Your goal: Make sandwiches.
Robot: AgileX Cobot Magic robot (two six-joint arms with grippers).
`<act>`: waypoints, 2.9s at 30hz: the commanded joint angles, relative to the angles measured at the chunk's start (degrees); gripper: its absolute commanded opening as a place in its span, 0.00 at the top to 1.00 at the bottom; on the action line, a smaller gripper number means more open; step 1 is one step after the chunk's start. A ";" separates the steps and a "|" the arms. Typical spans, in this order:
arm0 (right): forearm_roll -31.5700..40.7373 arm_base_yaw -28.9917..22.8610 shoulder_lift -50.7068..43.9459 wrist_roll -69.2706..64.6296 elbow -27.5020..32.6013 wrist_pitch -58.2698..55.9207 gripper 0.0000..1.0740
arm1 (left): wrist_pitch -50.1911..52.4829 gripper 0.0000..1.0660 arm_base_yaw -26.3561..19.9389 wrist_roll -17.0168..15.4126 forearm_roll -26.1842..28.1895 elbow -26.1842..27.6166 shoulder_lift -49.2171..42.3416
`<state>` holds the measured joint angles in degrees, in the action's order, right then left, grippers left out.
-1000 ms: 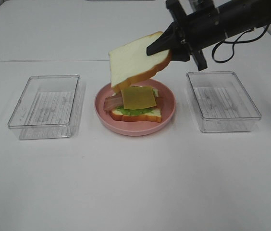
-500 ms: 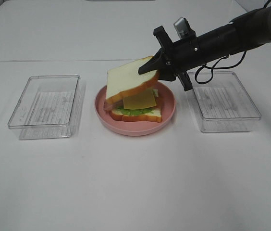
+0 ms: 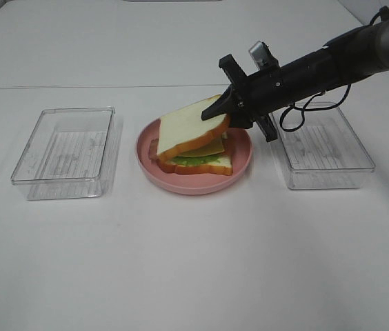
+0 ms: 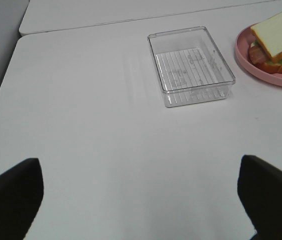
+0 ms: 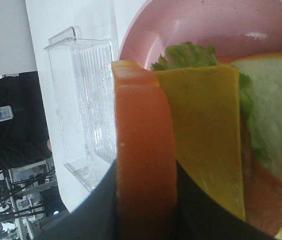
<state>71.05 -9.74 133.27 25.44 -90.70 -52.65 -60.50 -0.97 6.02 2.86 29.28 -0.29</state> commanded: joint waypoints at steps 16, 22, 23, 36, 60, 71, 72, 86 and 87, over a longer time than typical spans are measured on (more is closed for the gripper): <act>-4.87 0.06 -0.06 -2.06 -0.86 -0.57 0.42 | 0.86 0.08 0.23 -0.23 0.17 -0.11 -1.15; -7.10 0.06 -0.97 -3.61 -1.49 -0.46 0.41 | 0.86 0.08 0.23 -0.23 0.17 -0.11 -1.15; -7.10 0.06 -0.97 -3.61 -1.49 -0.46 0.41 | 0.86 0.08 0.23 -0.23 0.17 -0.11 -1.15; -24.81 0.11 -7.28 -8.71 -1.49 3.55 0.41 | 0.86 0.08 0.23 -0.23 0.17 -0.11 -1.15; -60.79 6.93 -20.11 -27.10 -10.43 -2.92 0.13 | 0.86 0.08 0.23 -0.23 0.00 -0.11 -1.15; -70.53 9.51 -20.91 -28.76 -10.08 -12.55 0.13 | 0.86 0.08 0.23 -0.23 0.00 -0.11 -1.15; -70.53 9.51 -20.91 -28.76 -10.08 -12.55 0.13 | 0.86 0.08 0.23 -0.23 0.00 -0.11 -1.15; -71.05 9.51 -49.10 -28.65 15.64 -5.33 0.13 | 0.86 0.08 0.23 -0.23 0.00 -0.11 -1.15; -71.05 9.51 -52.25 -28.48 18.33 -4.58 0.13 | 0.86 0.08 0.23 -0.23 0.00 -0.11 -1.15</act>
<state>0.69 -0.17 82.22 -2.81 -73.40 -57.87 -60.50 -0.97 6.02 2.86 29.28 -0.29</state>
